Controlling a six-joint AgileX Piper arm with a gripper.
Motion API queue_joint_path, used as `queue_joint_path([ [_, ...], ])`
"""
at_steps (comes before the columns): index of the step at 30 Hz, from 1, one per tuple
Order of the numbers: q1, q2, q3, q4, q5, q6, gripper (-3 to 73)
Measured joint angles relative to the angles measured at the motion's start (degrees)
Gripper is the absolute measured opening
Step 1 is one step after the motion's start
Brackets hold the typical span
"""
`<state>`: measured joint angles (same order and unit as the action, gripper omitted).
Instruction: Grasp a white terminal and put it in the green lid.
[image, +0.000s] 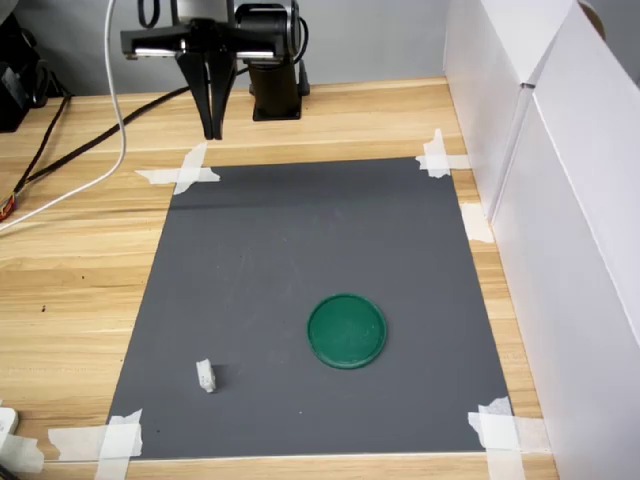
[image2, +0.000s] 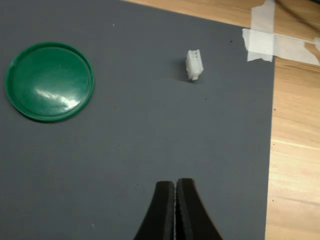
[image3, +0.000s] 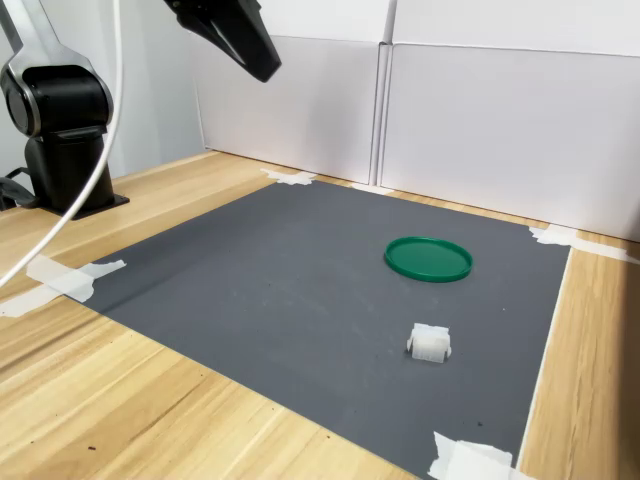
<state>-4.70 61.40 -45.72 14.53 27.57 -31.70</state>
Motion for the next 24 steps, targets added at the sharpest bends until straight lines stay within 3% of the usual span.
queue_joint_path([
  [24, 0.00, 27.87, -28.75, -5.76, 17.15, -2.06, -1.5],
])
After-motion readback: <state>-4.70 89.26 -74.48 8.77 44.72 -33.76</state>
